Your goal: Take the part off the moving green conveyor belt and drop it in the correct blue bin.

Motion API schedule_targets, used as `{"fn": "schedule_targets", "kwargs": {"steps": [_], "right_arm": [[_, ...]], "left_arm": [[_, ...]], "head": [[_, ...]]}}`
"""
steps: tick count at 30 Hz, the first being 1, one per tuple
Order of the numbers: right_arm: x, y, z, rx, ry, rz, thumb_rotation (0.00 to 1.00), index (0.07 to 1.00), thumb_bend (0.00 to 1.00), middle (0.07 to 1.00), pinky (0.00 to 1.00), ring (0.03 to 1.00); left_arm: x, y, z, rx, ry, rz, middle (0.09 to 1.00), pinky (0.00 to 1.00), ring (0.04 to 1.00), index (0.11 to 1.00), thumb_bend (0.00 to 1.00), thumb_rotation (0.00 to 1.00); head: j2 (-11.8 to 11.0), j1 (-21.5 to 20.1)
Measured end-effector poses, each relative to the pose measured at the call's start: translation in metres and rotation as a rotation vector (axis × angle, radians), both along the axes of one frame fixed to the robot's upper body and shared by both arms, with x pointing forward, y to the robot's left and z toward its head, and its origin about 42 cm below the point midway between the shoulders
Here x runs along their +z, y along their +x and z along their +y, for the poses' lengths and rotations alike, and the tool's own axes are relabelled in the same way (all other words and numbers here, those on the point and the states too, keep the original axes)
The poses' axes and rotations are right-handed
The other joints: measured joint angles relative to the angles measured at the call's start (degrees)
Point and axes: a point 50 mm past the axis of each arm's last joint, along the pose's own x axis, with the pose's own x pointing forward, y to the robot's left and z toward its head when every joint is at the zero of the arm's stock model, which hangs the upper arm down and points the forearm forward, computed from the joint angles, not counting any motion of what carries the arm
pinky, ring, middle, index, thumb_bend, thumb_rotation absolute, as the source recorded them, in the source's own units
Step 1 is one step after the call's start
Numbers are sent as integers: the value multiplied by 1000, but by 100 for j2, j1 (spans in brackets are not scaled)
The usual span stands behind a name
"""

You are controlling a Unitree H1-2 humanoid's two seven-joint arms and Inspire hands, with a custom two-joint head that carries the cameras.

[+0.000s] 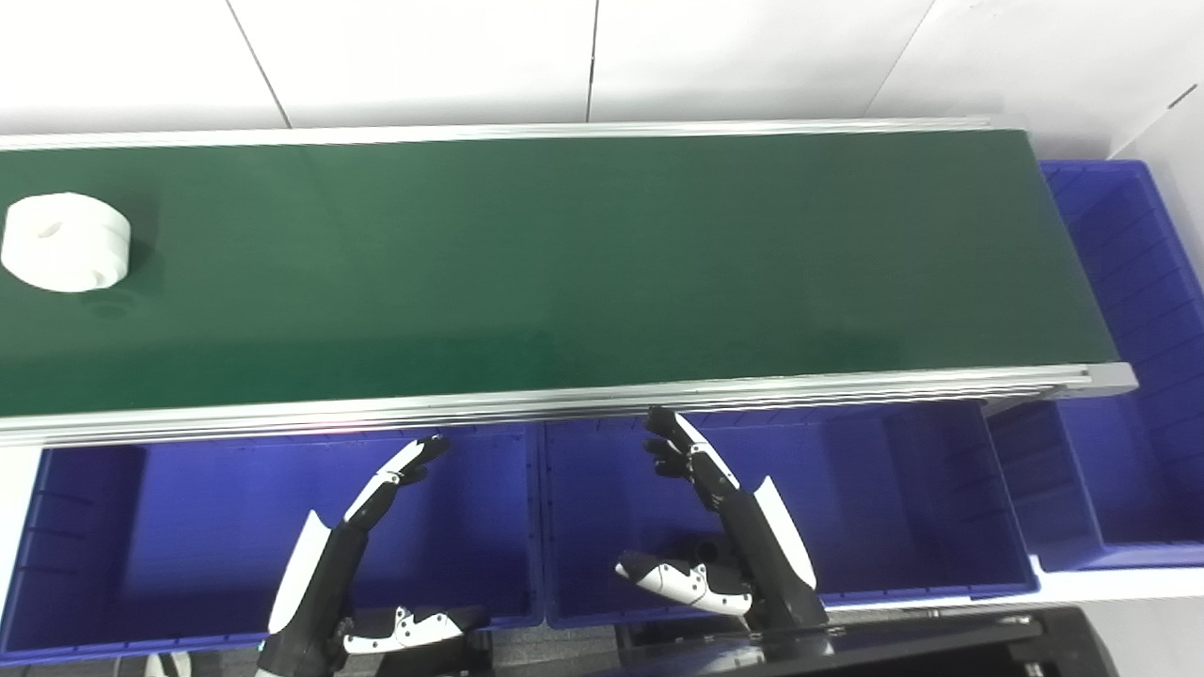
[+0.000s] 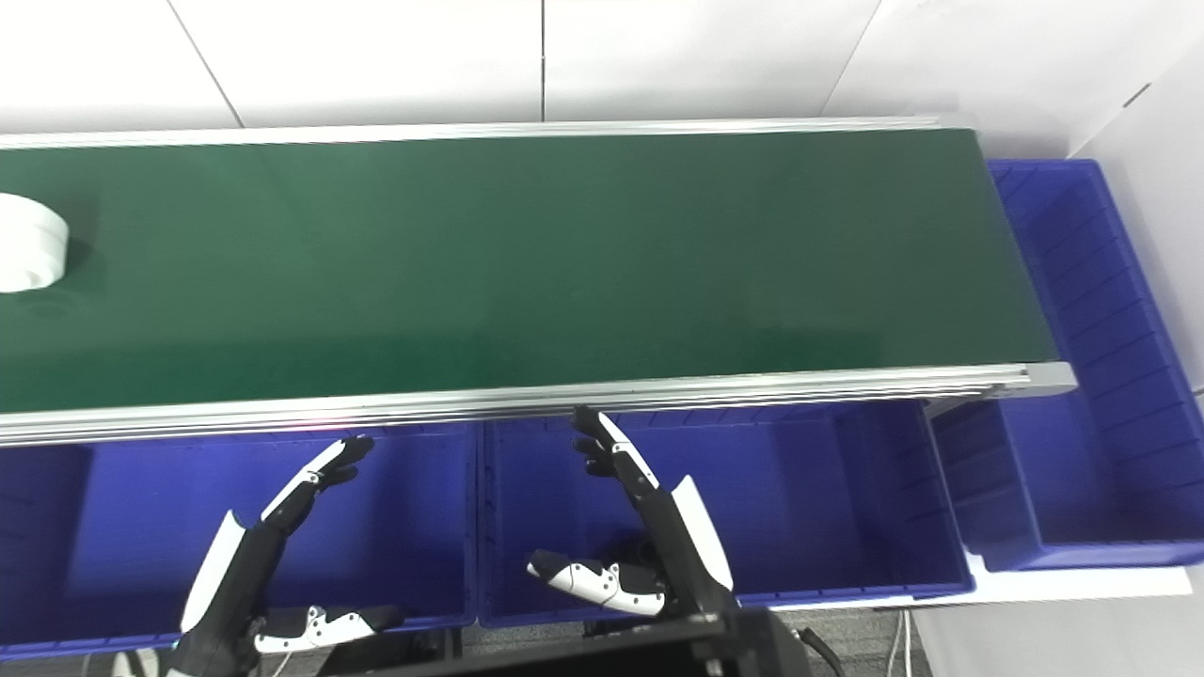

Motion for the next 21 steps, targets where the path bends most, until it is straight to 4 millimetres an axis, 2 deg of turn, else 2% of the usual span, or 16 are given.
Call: {"fn": "schedule_targets", "kwargs": {"steps": [2,3,5,7,8,9,14,16,21], "right_arm": [[-1,0,0,0,-1,2,464,938,657,911,819,867],[-1,0,-1,2,-3,3,474,943,657,916,836,877],[-2,0,-2,5,-11,5,488,950,647,918,843,882],[-3,-1,-6,11,-27,5,493,955,638,920,841,889],[-3,-1,-8,12,-32,6,493,956,636,921,840,891],[-4,-2,-10,13,-36,9,506,959,638,925,838,896],[-11,-3,-19,17,-47,25,531,969,614,937,833,903],[-14,-2,-21,14,-50,27,538,968,606,943,844,909],[-17,0,-20,13,-42,28,567,964,598,928,828,891]], "left_arm": [[0,0,0,-2,0,1,906,825,881,856,641,336],[-1,0,0,-3,1,2,907,823,879,856,645,344],[-2,0,-1,-2,6,3,895,810,865,848,657,339],[-4,0,-2,6,9,0,883,792,848,839,665,311],[-5,-1,-4,6,13,-5,880,788,844,837,666,302],[-6,-1,-6,6,10,-7,875,780,836,832,672,294],[-8,-2,-18,13,-7,-13,862,741,807,816,706,272],[-10,-2,-18,16,-2,-9,856,727,797,814,719,277],[-17,-4,-16,25,18,3,851,711,791,805,730,277]], "head": [[-44,131],[-105,455],[-106,458],[-272,1193],[-273,1196],[-368,1475],[-554,1723],[-685,1715],[-800,1688]]}}
